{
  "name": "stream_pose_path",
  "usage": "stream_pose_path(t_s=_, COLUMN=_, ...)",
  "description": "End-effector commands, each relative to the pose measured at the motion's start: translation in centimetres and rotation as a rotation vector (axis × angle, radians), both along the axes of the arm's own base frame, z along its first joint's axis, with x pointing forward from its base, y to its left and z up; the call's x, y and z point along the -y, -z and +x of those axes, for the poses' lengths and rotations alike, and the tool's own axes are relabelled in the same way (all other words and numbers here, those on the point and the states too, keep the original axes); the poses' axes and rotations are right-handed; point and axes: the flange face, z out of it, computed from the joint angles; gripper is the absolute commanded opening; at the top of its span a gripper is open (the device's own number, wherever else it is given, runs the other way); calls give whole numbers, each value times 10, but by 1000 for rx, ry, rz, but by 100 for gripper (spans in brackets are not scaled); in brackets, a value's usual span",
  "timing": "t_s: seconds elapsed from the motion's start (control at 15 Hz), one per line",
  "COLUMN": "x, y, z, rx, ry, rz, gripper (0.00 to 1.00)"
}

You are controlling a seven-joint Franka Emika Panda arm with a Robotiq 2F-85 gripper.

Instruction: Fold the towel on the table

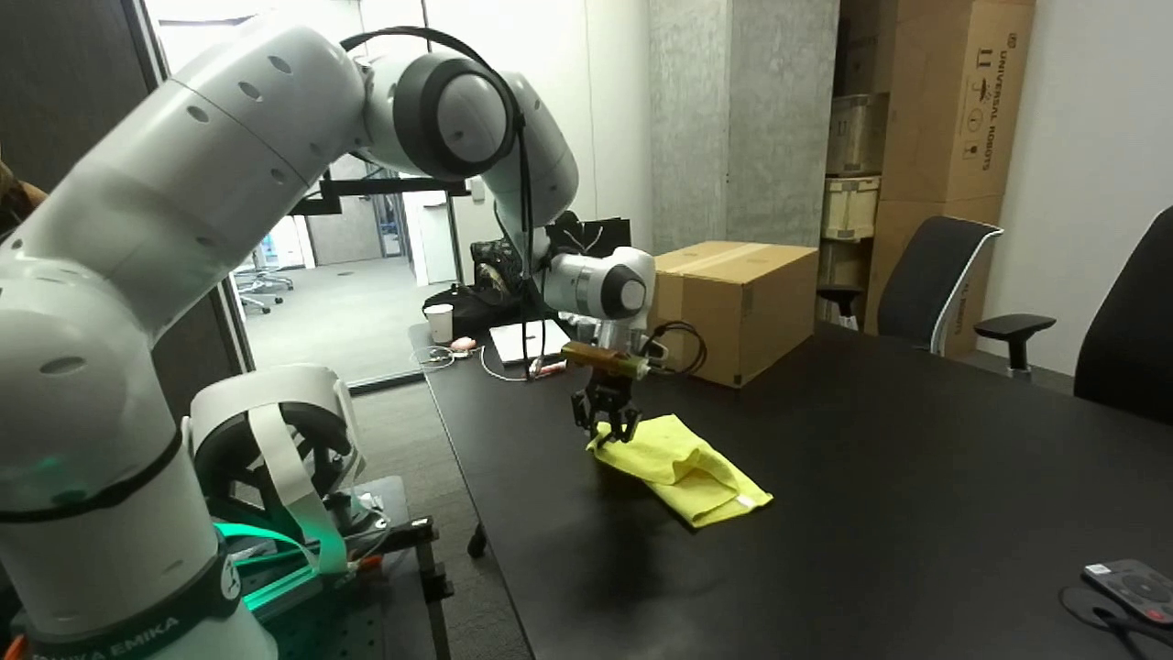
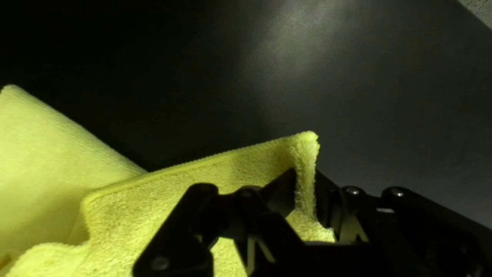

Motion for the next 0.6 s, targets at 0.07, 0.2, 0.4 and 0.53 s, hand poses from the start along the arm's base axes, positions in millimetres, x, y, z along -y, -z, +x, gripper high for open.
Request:
stream_pose_path(t_s=0.07, x=-8, y=-27, z=26, rx=5, ry=-58, rz=-83, gripper=8)
stream_pose_path(t_s=0.2, x=-10, y=-37, z=38, rx=16, ry=-87, rz=-113, gripper=8)
stream_pose_path(t_s=0.4, x=-16, y=-47, z=59, rx=51, ry=-154, rz=-145, gripper=8)
stream_pose_path(t_s=0.53, x=-23, y=-49, z=73, rx=80, ry=-202, rz=-163, gripper=8)
